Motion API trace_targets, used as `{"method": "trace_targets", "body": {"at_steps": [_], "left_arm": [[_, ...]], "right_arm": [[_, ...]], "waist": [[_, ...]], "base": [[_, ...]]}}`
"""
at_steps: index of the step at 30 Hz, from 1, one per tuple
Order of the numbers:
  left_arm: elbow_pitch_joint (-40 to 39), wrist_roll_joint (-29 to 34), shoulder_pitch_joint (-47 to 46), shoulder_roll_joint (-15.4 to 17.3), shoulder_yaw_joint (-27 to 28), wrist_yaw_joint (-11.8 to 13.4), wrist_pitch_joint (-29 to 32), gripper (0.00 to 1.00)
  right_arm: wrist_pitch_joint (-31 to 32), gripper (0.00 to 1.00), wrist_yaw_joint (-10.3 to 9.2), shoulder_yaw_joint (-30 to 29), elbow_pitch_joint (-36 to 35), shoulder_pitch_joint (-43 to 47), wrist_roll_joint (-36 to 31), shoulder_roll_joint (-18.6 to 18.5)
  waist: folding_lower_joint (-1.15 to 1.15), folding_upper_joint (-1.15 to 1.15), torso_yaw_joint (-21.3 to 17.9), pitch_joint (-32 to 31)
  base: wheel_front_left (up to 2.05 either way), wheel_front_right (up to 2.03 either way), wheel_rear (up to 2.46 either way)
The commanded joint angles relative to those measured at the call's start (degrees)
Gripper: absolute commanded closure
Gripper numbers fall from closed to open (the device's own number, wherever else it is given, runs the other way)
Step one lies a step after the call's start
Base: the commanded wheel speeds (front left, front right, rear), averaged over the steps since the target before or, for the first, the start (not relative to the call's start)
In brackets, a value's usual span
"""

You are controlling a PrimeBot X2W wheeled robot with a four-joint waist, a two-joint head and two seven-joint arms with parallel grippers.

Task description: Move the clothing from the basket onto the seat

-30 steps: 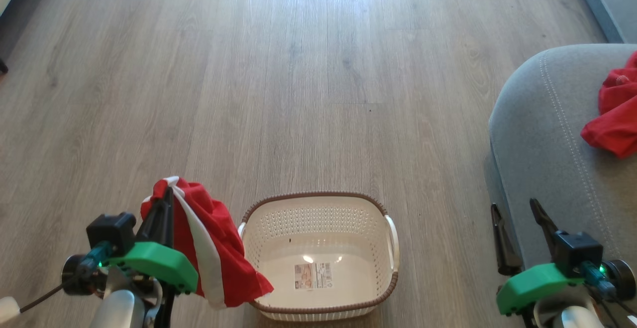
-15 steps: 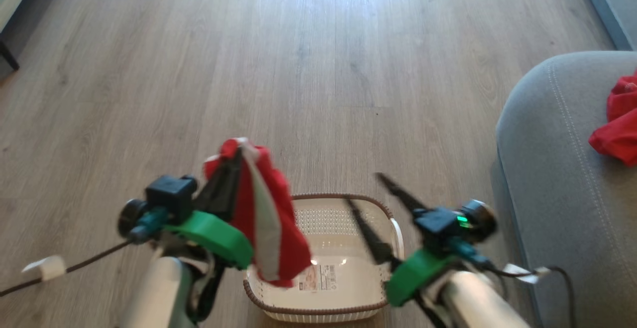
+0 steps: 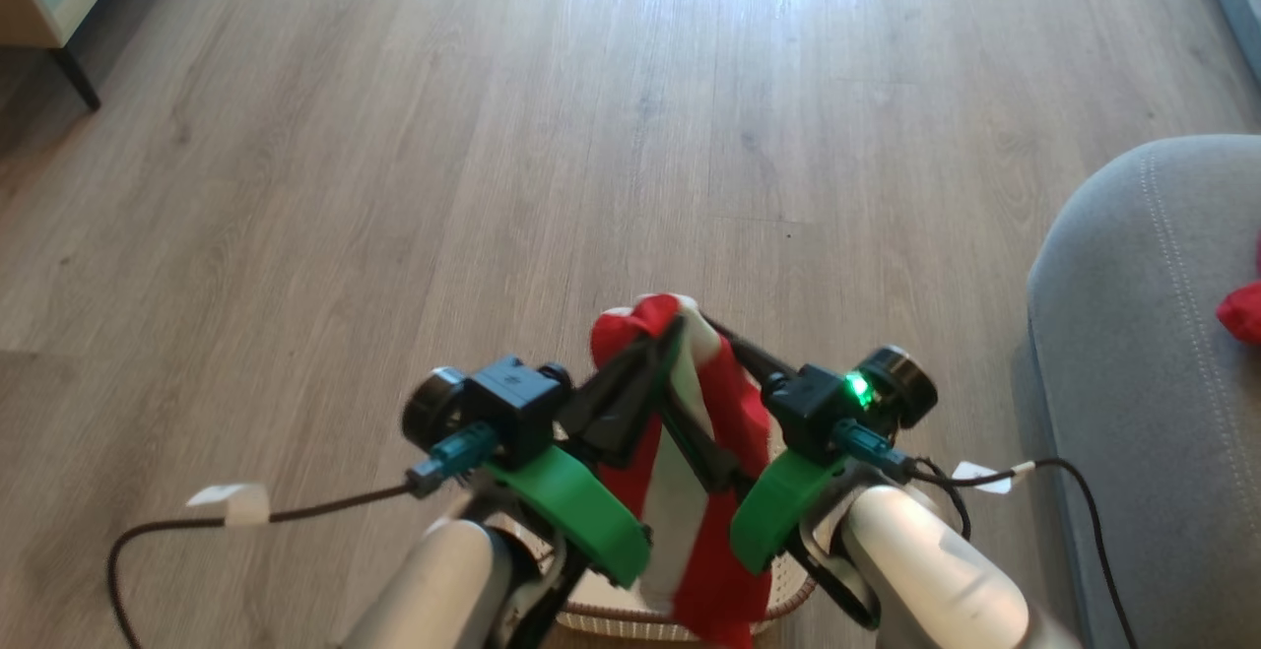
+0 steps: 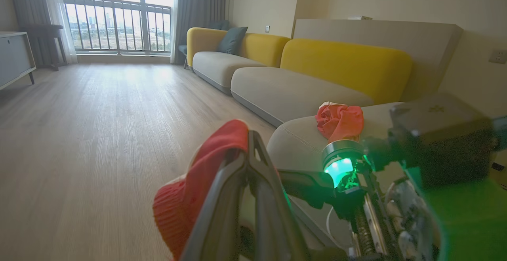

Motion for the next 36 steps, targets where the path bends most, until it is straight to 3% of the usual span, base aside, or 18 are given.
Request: {"method": "trace_targets", "body": {"at_steps": [1, 2, 3, 7, 8, 11, 12, 17, 27, 36], "left_arm": [[-3.2, -0.7, -3.5, -0.4, 0.5, 0.3, 0.3, 1.0], [-3.6, -1.0, -3.6, -0.4, 0.0, 0.7, 0.4, 1.0], [-3.9, -1.2, -3.7, -0.4, -0.4, 1.0, 0.4, 1.0], [-3.9, -1.7, -3.6, -0.4, -0.5, 2.4, 0.3, 1.0], [-3.6, -1.7, -3.5, -0.3, -0.3, 2.7, 0.1, 0.92], [-2.0, -1.7, -3.0, 0.0, 0.4, 3.4, -1.1, 0.41], [-1.3, -1.8, -2.7, 0.0, 0.6, 3.6, -1.6, 0.0], [4.1, -0.6, -2.1, 0.4, 0.8, 4.8, -4.6, 0.0], [12.4, -0.8, -3.1, -0.3, -4.0, 3.8, -8.7, 0.0], [9.1, -5.0, -5.2, -0.4, -10.5, 5.9, -9.0, 0.0]], "right_arm": [[-0.4, 0.0, -0.02, 1.1, 0.1, -2.3, 1.2, 0.1], [-0.4, 0.62, -0.02, 1.5, 1.0, -2.2, 2.2, 0.1], [-0.4, 1.0, -0.02, 2.0, 1.7, -2.2, 3.1, 0.1], [-0.4, 1.0, -0.02, 3.3, 2.5, -2.4, 6.2, -0.7], [-0.4, 1.0, -0.02, 3.4, 2.4, -2.5, 6.5, -1.1], [-0.4, 1.0, -0.02, 2.7, 1.8, -2.9, 7.2, -2.6], [-0.4, 1.0, -0.02, 2.3, 1.5, -3.2, 7.3, -3.2], [-0.4, 1.0, -0.02, -1.1, -1.0, -4.6, 7.7, -6.4], [-0.4, 1.0, -0.02, -7.5, -6.0, -5.8, 7.7, -12.4], [-0.4, 1.0, -0.02, -12.6, -7.9, -3.6, 7.6, -15.3]], "waist": [[0.0, 0.0, 0.4, 0.1], [0.0, 0.0, 0.5, 0.1], [0.0, 0.0, 0.5, 0.1], [0.0, 0.0, -0.4, 0.5], [0.0, 0.0, -0.8, 0.6], [0.0, 0.0, -2.4, 0.9], [0.0, 0.0, -3.2, 1.0], [0.0, 0.0, -7.2, 1.7], [0.0, 0.0, -16.6, 2.9], [0.0, 0.0, -23.5, 4.2]], "base": [[0.0, 0.0, 0.0], [0.0, 0.0, 0.0], [0.0, 0.0, 0.0], [0.0, 0.0, 0.0], [0.0, 0.0, 0.0], [0.0, 0.0, 0.0], [0.0, 0.0, 0.0], [0.0, 0.0, 0.0], [0.0, 0.0, 0.0], [0.0, 0.0, 0.0]]}}
